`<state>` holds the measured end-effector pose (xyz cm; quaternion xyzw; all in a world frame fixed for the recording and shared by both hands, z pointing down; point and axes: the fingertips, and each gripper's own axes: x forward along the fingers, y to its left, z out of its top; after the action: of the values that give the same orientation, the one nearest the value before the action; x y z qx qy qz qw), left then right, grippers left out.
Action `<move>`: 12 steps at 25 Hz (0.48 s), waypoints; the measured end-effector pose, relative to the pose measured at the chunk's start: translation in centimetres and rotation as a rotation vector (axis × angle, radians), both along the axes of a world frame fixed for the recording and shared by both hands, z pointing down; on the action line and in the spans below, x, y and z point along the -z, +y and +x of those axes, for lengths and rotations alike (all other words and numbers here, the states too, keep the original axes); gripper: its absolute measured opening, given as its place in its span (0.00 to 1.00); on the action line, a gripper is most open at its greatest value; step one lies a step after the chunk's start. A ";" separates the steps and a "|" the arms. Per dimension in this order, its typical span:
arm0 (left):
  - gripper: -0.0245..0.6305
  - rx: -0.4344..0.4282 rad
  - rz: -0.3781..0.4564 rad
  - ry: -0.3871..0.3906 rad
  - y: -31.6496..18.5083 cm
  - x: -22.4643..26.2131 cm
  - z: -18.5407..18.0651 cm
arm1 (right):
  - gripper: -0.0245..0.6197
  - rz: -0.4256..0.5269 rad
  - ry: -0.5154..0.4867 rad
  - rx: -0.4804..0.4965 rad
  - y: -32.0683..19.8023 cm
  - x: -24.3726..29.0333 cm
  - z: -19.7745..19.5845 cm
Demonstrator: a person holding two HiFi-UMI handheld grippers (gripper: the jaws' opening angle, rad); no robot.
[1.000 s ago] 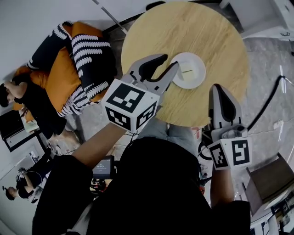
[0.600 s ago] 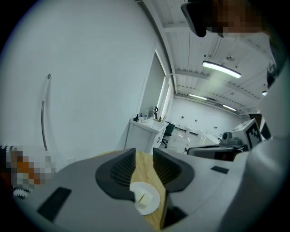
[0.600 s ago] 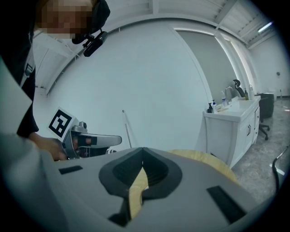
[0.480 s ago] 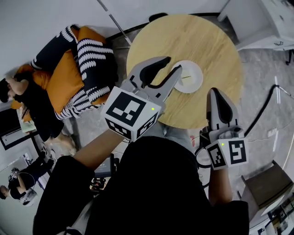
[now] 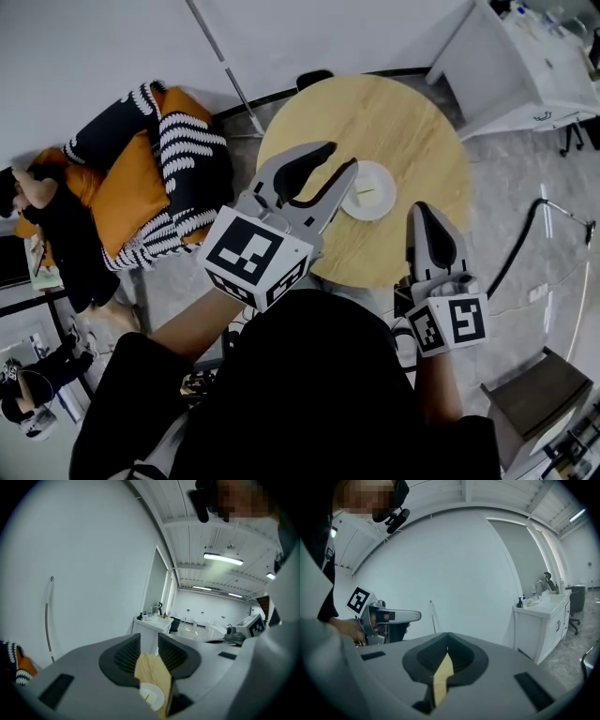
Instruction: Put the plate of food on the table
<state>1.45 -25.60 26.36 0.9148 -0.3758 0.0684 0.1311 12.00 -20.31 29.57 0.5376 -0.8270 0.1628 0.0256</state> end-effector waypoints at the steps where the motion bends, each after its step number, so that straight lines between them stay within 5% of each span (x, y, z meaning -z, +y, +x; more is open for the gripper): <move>1: 0.23 0.003 0.007 0.007 0.0 0.4 -0.1 | 0.05 0.007 0.003 0.000 0.0 0.3 0.0; 7: 0.22 0.012 0.042 0.035 0.4 2.7 -0.4 | 0.05 0.055 0.014 -0.006 0.0 2.7 0.2; 12: 0.10 0.021 0.072 0.041 0.8 4.0 -0.9 | 0.05 0.083 0.019 -0.008 0.1 4.0 0.1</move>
<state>0.59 -24.76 22.36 0.9162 -0.3848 0.0349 0.1065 12.09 -20.21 25.58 0.5427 -0.8307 0.1234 0.0102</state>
